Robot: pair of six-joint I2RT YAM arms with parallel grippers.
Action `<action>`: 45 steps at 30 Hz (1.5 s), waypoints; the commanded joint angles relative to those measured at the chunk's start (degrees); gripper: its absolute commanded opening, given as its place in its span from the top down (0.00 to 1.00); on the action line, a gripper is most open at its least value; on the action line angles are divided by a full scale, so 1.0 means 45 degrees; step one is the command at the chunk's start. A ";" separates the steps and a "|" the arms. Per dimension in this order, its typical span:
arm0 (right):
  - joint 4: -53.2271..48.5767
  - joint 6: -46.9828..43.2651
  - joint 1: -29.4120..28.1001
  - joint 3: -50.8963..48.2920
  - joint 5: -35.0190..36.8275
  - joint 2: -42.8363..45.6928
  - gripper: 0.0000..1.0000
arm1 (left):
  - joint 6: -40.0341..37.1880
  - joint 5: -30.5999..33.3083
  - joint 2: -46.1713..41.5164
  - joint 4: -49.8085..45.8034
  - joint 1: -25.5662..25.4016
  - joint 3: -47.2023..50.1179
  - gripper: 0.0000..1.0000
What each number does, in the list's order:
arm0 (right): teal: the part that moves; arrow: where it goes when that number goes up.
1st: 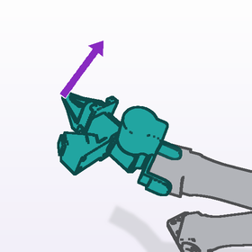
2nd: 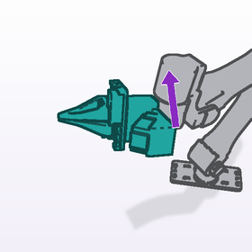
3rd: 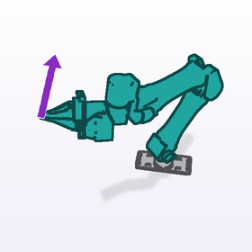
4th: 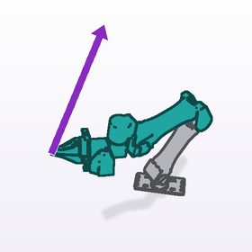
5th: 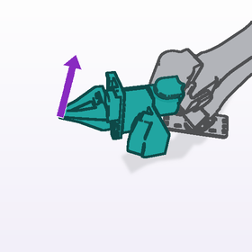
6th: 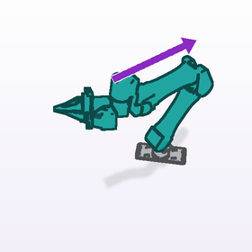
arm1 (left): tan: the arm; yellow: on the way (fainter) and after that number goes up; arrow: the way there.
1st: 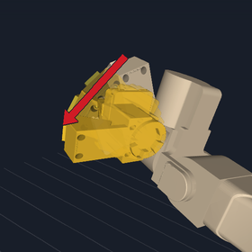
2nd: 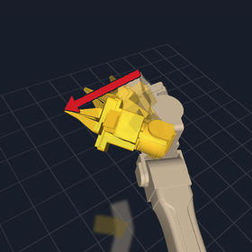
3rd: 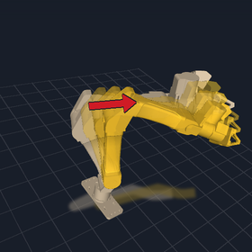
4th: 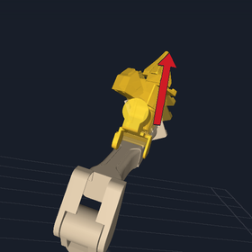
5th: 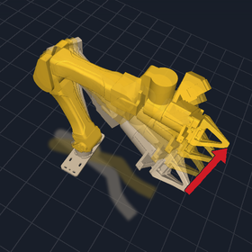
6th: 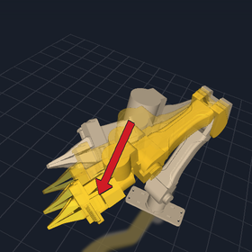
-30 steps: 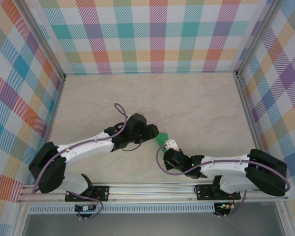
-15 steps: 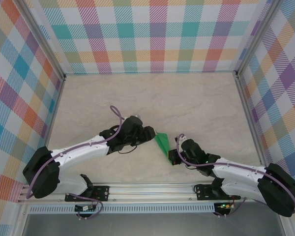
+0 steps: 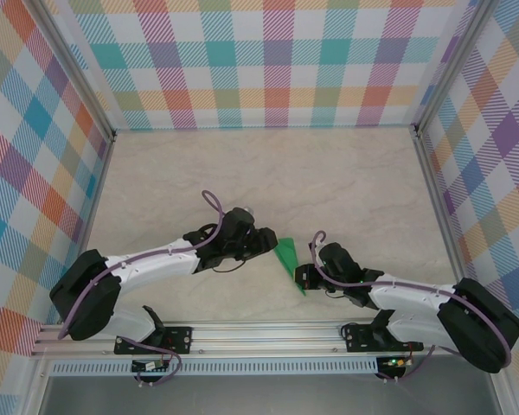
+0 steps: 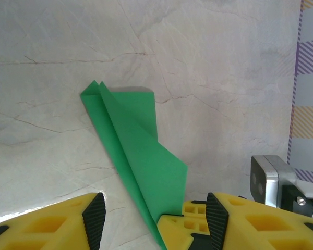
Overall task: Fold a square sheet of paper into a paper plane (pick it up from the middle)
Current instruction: Fold the wing for the fifth time at the center of the table.
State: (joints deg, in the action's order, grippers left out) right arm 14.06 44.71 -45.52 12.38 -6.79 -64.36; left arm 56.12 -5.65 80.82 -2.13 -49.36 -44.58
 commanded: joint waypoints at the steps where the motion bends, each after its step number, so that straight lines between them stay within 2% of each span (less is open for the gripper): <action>1: 0.0602 0.0699 0.0239 -0.0251 -0.0791 -0.0347 0.92 | 0.0183 -0.0510 0.0329 0.0943 -0.0093 0.0267 0.46; 14: 0.1347 0.1687 0.1429 -0.0132 -0.2893 -0.1440 0.90 | 0.0245 -0.1634 0.1388 0.2781 -0.0291 0.0434 0.50; 26: 0.1692 0.2443 0.2223 -0.0447 -0.3764 -0.1352 0.88 | 0.0215 -0.2523 0.3199 0.5064 -0.0805 0.0067 0.51; 45: 0.1612 0.2280 0.2651 0.0040 -0.4541 -0.2153 0.88 | 0.0243 -0.2219 0.3463 0.6439 -0.1354 0.0307 0.48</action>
State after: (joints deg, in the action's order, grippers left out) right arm 20.58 55.27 -34.06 11.22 -25.43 -73.25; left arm 57.63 -15.57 96.01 23.27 -54.89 -43.20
